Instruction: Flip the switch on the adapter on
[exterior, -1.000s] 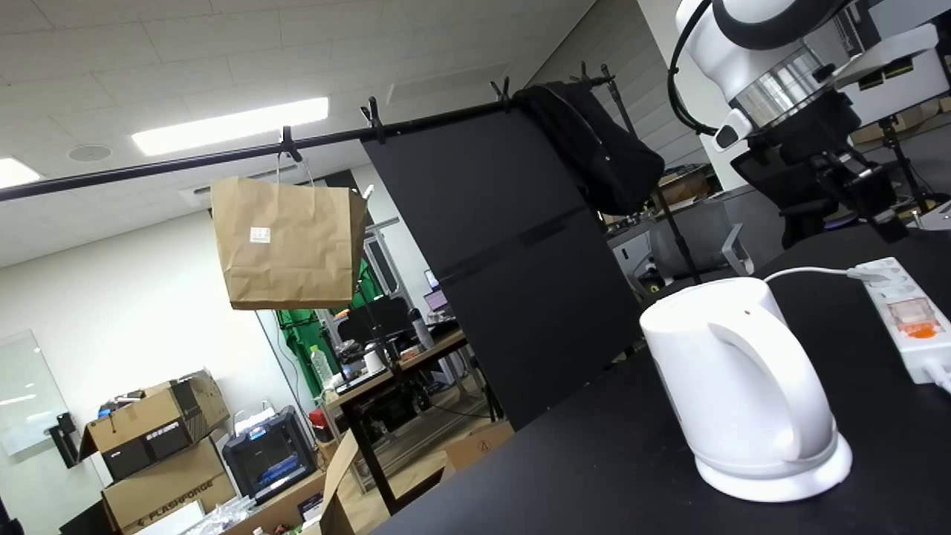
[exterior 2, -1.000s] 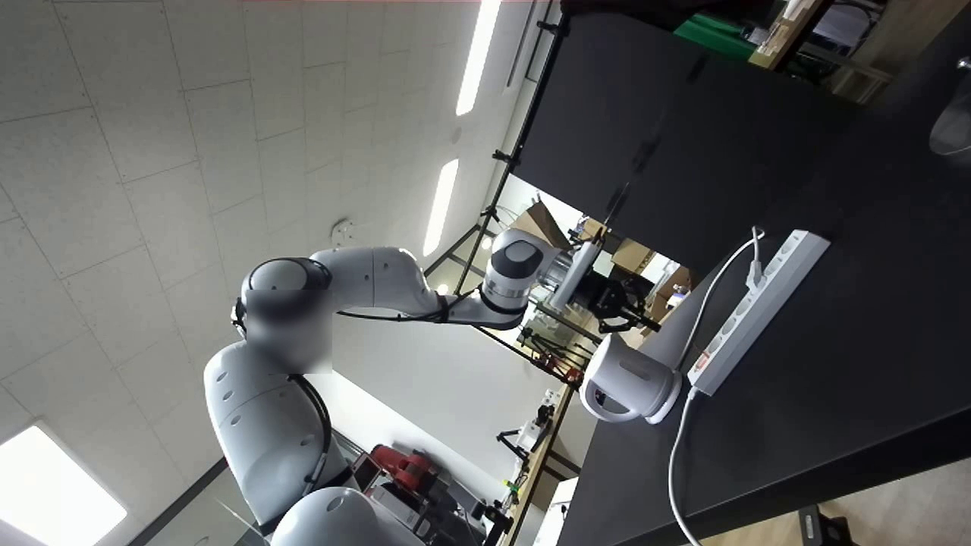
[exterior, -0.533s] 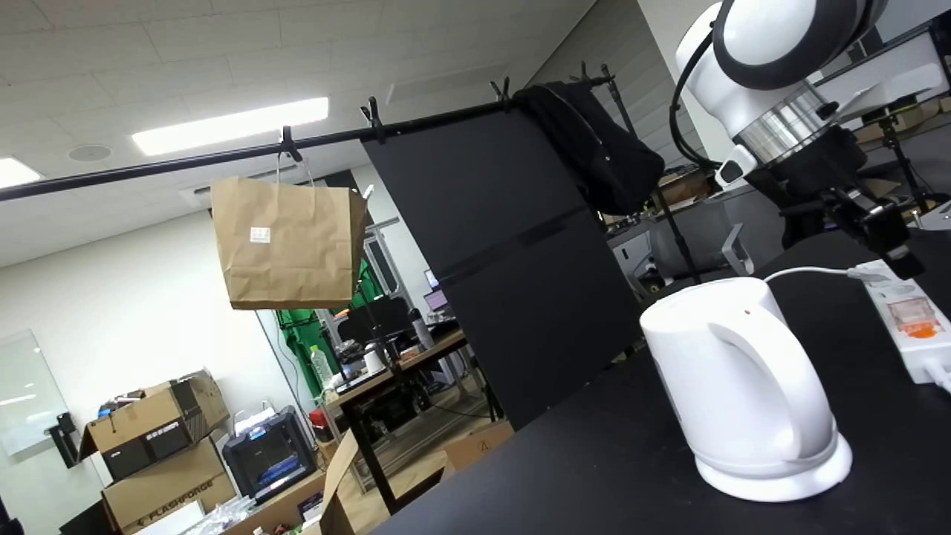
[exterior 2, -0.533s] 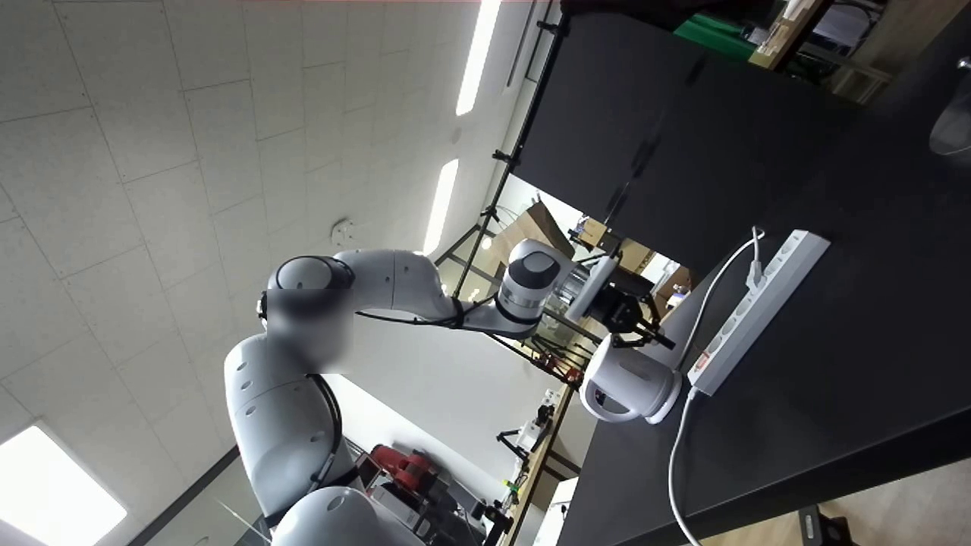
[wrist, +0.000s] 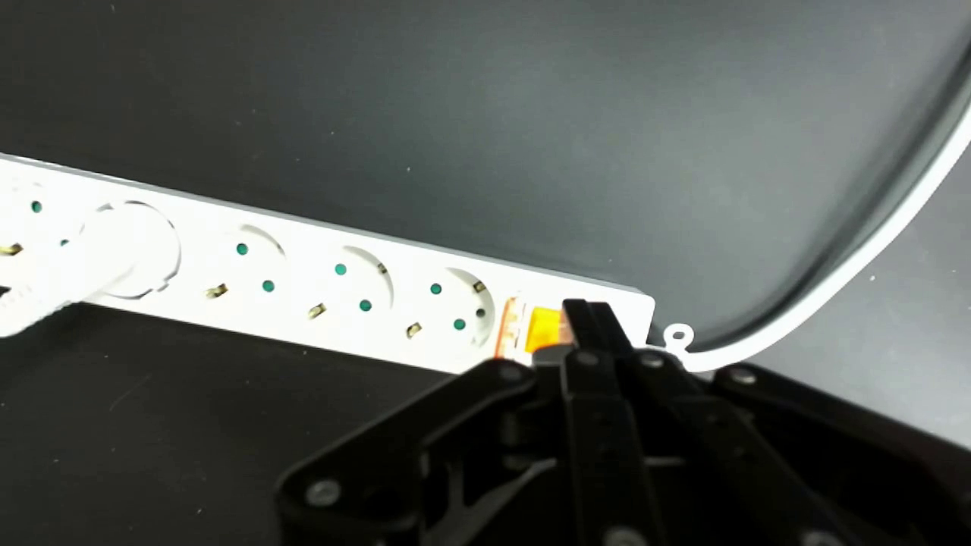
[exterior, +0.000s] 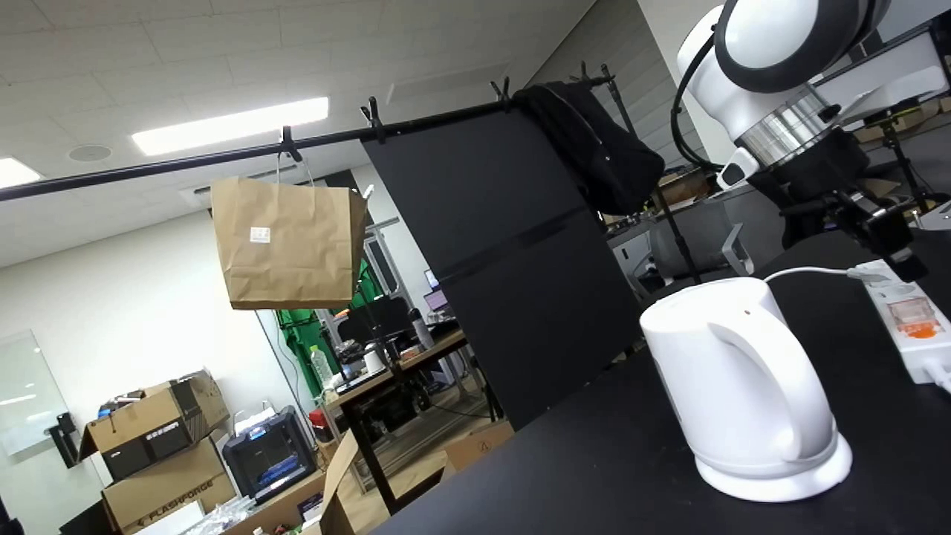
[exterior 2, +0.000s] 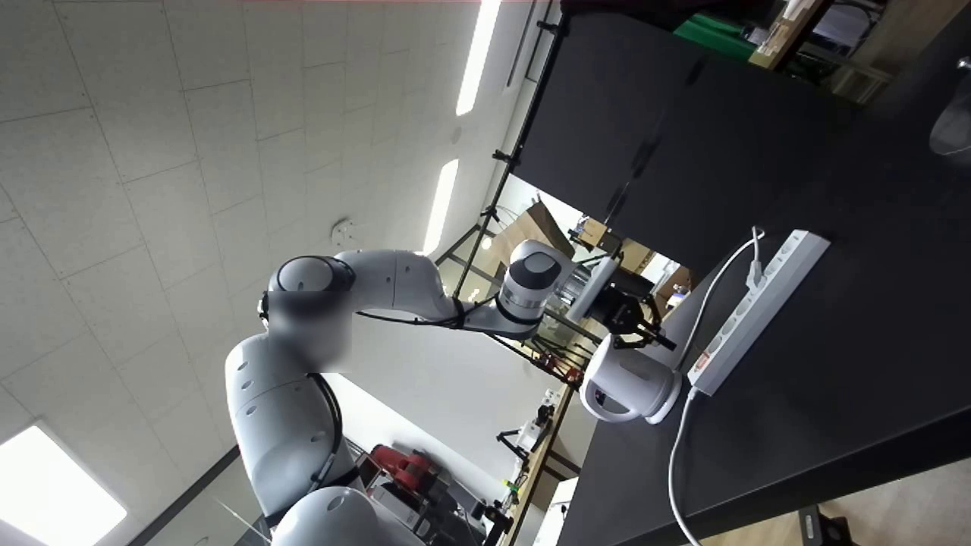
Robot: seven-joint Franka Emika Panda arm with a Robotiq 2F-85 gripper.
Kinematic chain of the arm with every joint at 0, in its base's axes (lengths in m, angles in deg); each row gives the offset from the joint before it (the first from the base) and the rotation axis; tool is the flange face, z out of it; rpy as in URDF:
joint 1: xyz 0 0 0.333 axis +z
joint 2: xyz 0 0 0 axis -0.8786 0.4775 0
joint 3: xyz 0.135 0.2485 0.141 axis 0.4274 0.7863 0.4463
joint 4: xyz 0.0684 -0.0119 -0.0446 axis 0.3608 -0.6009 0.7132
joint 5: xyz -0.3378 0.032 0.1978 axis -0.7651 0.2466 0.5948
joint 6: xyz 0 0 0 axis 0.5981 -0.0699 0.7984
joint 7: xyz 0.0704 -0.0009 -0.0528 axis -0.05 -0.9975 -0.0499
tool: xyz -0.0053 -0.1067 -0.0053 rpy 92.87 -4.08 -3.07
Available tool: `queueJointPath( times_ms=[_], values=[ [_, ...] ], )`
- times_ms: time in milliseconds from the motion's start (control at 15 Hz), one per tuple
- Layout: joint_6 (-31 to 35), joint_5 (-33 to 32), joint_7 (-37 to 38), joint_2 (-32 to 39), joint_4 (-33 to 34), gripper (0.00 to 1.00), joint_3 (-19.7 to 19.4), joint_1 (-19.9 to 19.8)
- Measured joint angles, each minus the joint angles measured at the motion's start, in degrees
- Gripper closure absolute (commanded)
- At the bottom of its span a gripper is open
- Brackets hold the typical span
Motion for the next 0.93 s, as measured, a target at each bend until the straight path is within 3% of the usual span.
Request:
queueJointPath(
  times_ms=[400,933],
  values=[
    [2.62,-0.17,3.02,3.25,0.61,1.00,-0.05,0.75],
    [3.43,-1.78,13.37,9.98,6.30,1.00,-1.85,3.64]
  ],
)
